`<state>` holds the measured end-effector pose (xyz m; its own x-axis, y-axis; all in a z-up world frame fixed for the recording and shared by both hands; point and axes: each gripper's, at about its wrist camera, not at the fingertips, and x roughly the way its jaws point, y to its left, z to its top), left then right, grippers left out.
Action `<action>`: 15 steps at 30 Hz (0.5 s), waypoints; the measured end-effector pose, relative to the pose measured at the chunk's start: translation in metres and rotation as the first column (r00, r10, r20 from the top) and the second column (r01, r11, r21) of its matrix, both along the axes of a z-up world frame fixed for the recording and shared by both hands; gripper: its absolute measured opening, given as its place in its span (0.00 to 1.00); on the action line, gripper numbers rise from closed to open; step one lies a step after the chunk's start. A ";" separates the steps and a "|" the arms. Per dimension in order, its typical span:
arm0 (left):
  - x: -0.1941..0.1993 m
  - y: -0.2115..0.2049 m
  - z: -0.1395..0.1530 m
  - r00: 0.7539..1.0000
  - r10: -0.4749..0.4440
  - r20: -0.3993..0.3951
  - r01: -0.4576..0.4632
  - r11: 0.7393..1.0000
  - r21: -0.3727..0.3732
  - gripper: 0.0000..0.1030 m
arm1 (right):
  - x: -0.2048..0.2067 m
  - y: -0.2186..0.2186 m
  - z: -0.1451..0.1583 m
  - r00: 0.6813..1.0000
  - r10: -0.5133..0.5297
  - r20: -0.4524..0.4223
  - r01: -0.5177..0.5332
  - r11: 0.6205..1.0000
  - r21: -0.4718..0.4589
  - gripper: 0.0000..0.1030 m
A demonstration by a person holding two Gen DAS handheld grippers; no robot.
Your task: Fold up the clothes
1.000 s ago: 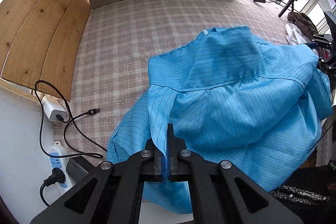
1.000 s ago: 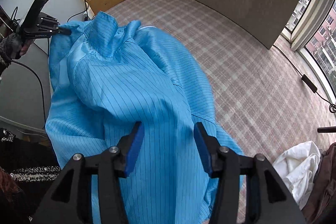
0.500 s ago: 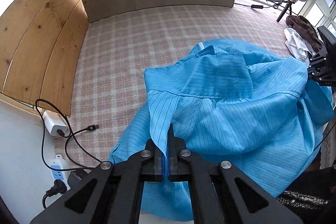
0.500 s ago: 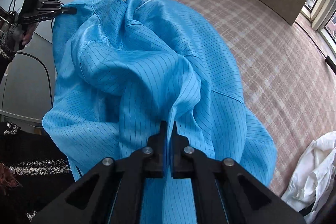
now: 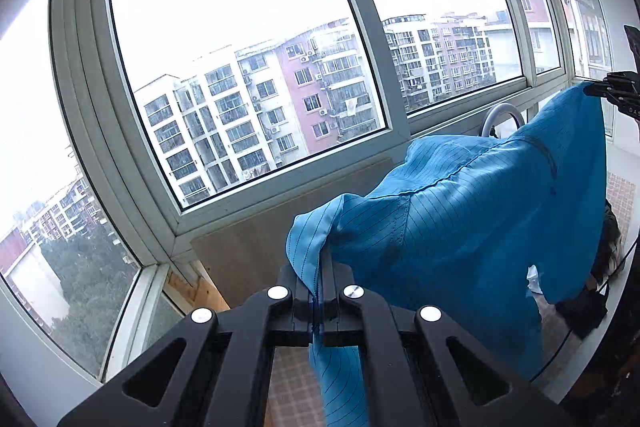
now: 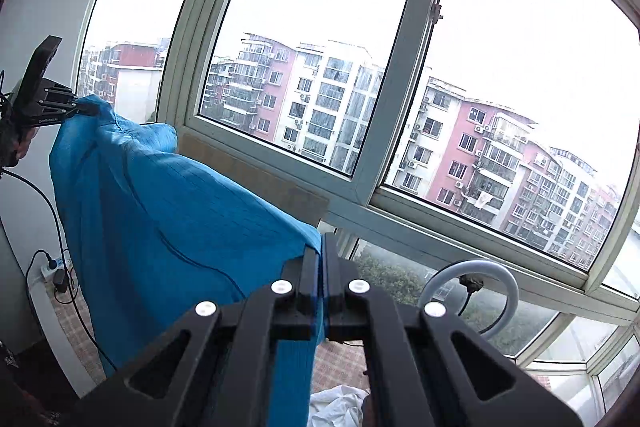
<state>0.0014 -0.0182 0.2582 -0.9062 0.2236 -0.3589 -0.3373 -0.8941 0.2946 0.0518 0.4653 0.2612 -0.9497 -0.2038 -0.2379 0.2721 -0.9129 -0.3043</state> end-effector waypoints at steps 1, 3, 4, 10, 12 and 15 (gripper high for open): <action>0.012 0.003 0.016 0.999 -0.020 -0.027 0.020 1.000 0.002 0.00 | 0.020 0.005 0.015 0.999 -0.010 -0.041 0.010 1.000 -0.010 0.01; 0.033 0.012 0.042 0.996 -0.052 -0.073 0.050 0.998 -0.027 0.00 | 0.055 0.013 0.041 0.993 -0.034 -0.110 0.032 0.999 -0.023 0.01; 0.041 0.017 0.051 0.994 -0.064 -0.092 0.059 0.997 -0.050 0.00 | 0.068 0.016 0.049 0.991 -0.044 -0.129 0.040 0.999 -0.030 0.01; 0.071 0.031 0.090 0.988 -0.066 -0.142 0.045 0.988 -0.151 0.00 | 0.118 0.019 0.075 0.981 -0.046 -0.188 0.034 0.997 -0.063 0.01; 0.077 0.032 0.101 0.986 -0.061 -0.158 0.031 0.982 -0.187 0.00 | 0.122 0.016 0.079 0.980 -0.049 -0.195 0.039 0.998 -0.054 0.01; 0.076 0.037 0.108 0.984 -0.049 -0.170 0.011 0.975 -0.220 0.00 | 0.107 0.014 0.080 0.978 -0.065 -0.196 0.062 0.998 -0.022 0.01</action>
